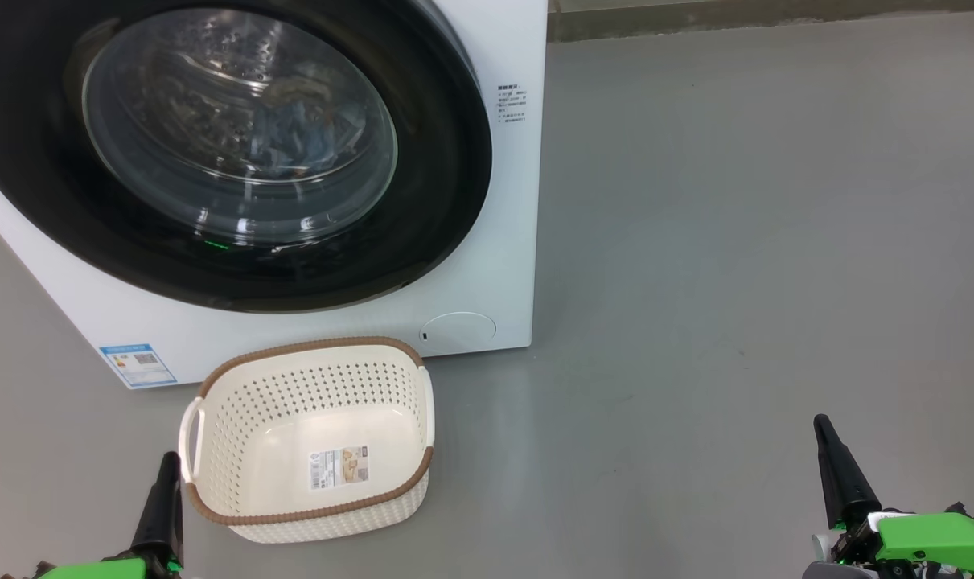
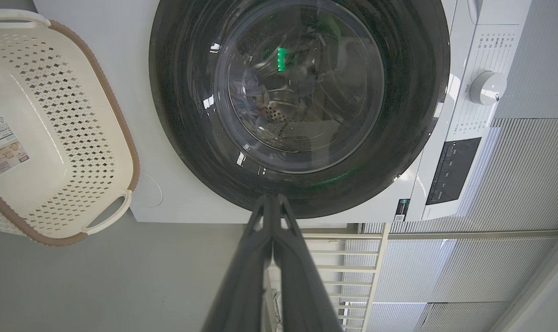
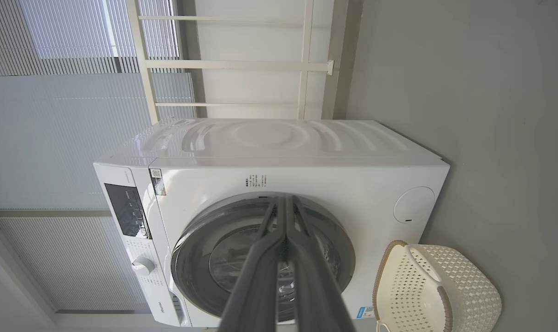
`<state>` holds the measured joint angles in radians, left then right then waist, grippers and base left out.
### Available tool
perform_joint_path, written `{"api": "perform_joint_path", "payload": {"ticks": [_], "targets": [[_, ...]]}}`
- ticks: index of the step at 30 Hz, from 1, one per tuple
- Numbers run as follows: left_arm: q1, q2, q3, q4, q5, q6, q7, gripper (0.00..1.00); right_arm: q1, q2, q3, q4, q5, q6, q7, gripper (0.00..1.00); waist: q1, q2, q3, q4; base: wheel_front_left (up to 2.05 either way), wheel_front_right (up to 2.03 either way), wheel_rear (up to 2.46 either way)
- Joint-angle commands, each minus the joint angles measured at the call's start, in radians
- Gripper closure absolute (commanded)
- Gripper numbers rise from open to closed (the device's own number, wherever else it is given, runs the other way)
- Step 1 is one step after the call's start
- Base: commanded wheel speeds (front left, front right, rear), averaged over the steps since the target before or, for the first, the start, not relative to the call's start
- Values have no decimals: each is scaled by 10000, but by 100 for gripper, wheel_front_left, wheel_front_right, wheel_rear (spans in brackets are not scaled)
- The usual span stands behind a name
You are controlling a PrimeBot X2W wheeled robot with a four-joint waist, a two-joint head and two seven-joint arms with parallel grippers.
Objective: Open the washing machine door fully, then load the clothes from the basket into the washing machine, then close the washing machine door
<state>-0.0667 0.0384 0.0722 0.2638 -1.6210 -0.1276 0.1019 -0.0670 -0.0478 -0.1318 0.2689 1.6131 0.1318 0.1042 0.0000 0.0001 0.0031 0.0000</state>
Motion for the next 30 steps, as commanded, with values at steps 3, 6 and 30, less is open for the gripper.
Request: {"api": "perform_joint_path", "payload": {"ticks": [3, 6, 30], "targets": [[-407, 173, 347, -188, 67, -31, 58, 100, -406, -54, 214, -244, -18, -11, 63, 100, 0, -1, 0, 0, 0, 0, 0], [-407, 171, 350, -188, 70, -31, 60, 100, -406, -53, 212, -244, -19, -11, 65, 100, 0, -1, 0, 0, 0, 0, 0], [-410, 154, 374, -188, 89, -31, 79, 100, -408, -44, 198, -243, -31, -11, 76, 100, 0, -1, 0, 0, 0, 0, 0]]}}
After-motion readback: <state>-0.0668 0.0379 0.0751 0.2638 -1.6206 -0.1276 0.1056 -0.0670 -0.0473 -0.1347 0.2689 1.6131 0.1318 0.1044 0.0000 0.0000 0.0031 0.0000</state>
